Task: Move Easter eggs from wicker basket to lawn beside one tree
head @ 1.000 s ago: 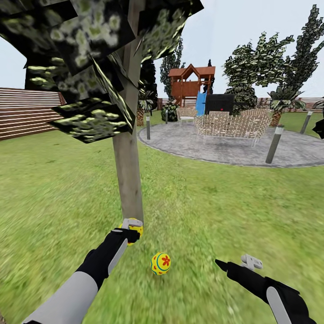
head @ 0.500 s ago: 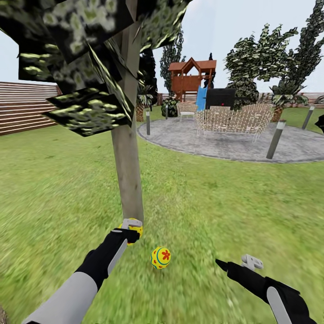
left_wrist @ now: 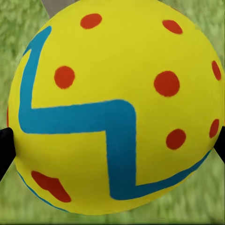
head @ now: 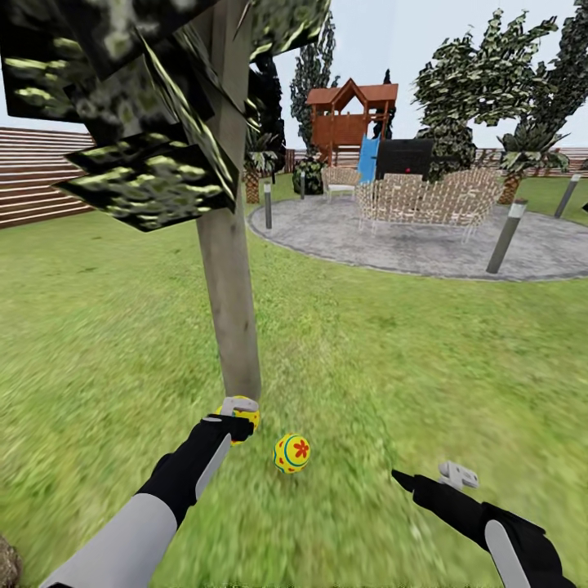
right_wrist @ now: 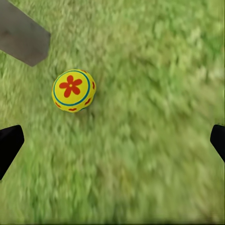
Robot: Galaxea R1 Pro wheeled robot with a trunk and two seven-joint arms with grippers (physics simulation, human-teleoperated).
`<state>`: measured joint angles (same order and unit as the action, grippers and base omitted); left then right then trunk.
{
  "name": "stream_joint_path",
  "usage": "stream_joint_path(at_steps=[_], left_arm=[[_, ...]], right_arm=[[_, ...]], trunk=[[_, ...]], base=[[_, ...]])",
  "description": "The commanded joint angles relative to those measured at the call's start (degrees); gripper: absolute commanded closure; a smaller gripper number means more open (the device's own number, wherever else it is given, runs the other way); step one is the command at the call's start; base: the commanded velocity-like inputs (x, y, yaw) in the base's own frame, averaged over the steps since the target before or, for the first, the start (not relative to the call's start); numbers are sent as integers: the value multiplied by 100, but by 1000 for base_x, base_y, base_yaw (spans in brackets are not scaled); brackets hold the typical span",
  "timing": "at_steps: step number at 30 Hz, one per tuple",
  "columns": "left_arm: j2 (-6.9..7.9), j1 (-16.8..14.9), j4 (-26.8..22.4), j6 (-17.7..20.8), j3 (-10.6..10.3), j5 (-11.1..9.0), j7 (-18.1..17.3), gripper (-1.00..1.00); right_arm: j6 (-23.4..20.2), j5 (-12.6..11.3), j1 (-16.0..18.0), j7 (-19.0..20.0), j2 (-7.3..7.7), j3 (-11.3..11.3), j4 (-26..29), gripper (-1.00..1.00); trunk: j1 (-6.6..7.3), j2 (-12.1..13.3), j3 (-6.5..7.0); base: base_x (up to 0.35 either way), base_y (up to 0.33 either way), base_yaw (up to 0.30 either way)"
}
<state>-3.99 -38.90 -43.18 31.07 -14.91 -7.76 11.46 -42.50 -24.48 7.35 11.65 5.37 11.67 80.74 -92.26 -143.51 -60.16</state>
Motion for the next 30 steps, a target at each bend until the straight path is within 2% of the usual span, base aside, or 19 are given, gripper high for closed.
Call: stream_joint_path(at_steps=[1,19,24,30], left_arm=[[3,-3,-7,22,-21,-59,50,100],[5,-3,-6,-92,-21,-59,50,100],[4,-3,-10,-93,-21,-59,56,100],[7,-3,-7,-93,-21,-59,51,100]], right_arm=[[-30,14,3,33,-4,10,10,-100],[-39,20,3,187,7,35,13,-100],[-31,22,3,189,1,37,18,-100],[-31,23,3,189,0,37,15,-100]], trunk=[[-1,-4,-28],[-48,-28,-427],[-48,-28,-427],[-63,-36,-560]], base=[[0,0,0],[0,0,0],[0,0,0],[0,0,0]])
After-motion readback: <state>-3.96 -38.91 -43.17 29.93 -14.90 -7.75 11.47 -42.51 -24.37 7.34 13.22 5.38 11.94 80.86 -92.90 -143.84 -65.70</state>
